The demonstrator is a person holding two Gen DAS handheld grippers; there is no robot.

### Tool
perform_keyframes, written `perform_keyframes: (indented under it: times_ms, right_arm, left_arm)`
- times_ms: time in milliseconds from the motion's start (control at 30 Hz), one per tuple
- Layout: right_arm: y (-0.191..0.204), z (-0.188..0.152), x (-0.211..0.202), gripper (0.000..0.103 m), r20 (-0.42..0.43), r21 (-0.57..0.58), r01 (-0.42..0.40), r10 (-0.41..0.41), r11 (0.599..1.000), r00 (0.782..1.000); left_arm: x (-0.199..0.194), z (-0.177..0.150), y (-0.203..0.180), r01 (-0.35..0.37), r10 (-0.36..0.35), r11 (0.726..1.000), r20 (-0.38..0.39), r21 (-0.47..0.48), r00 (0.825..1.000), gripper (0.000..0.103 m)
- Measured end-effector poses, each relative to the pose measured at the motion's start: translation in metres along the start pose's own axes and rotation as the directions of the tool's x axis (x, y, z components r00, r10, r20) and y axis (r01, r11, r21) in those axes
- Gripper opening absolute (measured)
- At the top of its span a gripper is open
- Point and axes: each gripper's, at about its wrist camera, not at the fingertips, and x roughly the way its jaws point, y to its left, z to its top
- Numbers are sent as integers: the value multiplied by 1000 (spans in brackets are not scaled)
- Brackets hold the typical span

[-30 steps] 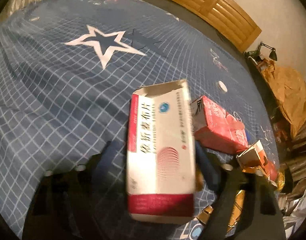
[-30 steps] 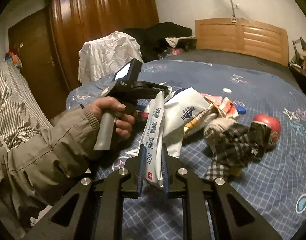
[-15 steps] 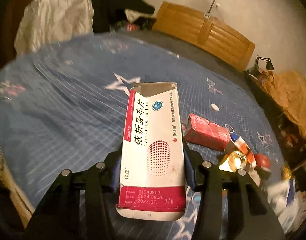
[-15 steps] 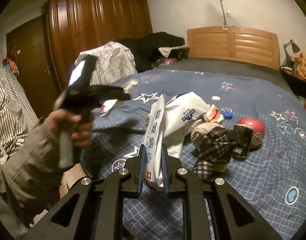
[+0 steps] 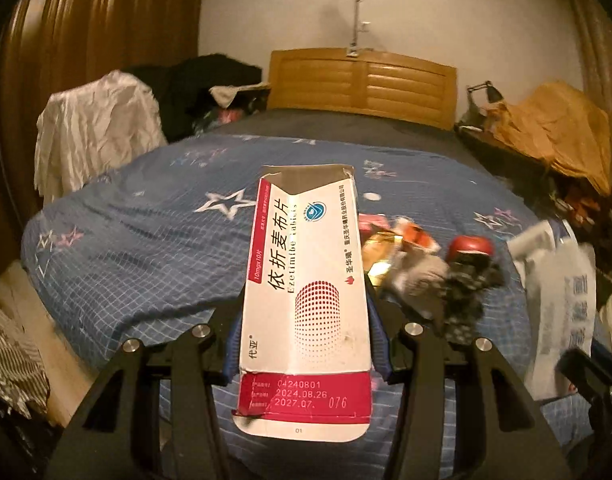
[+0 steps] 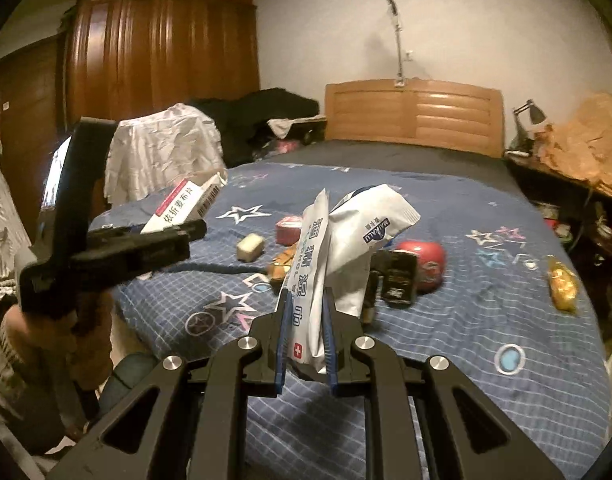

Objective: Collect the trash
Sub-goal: 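Carry the medicine box and wipe packet toward the white bucket with both tools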

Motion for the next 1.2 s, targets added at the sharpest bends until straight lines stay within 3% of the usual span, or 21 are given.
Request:
perform_keyframes:
  times_ms: [633, 1200]
  right_arm:
    - [-28, -20, -79, 16, 96, 53, 99, -104, 994, 990]
    - [-68, -50, -137, 16, 138, 163, 184, -207, 969, 969]
  left_arm:
    - [-43, -15, -67, 14, -21, 993, 67, 115, 998, 48]
    - [-64, -22, -130, 62, -84, 973, 90, 222, 992, 48]
